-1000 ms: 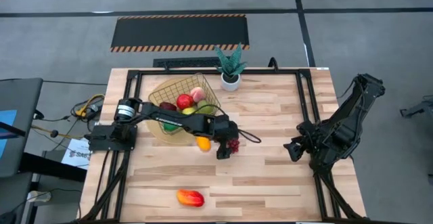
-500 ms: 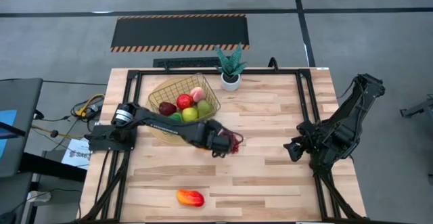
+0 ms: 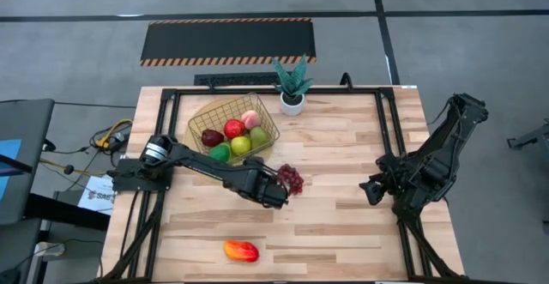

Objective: Build produce basket
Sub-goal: Put the yellow mango into the wire basket

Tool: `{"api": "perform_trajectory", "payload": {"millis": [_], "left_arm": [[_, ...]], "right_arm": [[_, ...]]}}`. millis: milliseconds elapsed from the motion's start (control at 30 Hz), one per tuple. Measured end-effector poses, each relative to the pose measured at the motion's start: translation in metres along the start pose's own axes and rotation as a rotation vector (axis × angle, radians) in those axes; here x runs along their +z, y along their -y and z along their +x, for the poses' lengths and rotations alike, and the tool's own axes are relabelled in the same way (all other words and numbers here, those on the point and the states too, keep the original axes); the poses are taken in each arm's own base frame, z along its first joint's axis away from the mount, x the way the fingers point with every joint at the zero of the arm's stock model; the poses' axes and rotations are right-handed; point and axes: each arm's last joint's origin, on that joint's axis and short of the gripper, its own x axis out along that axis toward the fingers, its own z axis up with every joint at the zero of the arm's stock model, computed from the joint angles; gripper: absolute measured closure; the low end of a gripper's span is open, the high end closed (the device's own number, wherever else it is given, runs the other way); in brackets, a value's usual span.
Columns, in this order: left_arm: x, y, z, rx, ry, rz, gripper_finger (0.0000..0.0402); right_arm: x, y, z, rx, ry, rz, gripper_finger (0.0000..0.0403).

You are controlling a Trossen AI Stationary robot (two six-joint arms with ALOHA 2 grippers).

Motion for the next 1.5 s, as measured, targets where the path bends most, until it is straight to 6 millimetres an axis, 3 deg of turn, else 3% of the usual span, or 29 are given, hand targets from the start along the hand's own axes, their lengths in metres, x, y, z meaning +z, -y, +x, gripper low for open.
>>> {"api": "perform_trajectory", "payload": {"millis": [233,433,733,1267,1500], "left_arm": [[0.011,0.0,0.004,0.009,0.045,-0.102,0.0031],[0.009,0.004,0.004,-0.031,0.041,-0.16,0.0031],[0.005,0.011,0.029,0.041,0.049,-0.131,0.0031],[0.008,0.028,0.083,0.117,-0.1,-0.107,0.0031],[0.004,0.029,0.086,0.115,-0.151,-0.061,0.0077]], "right_arm": [[0.0,0.0,0.0,0.0,0.0,-0.002,0.0129],[0.0,-0.001,0.0,0.006,-0.001,-0.025,0.0129],[0.0,-0.001,0.0,0.012,-0.001,-0.044,0.0129],[-0.001,-0.002,0.0,0.023,-0.003,-0.036,0.0129],[0.0,-0.003,0.0,0.025,0.005,-0.035,0.0129]]}}
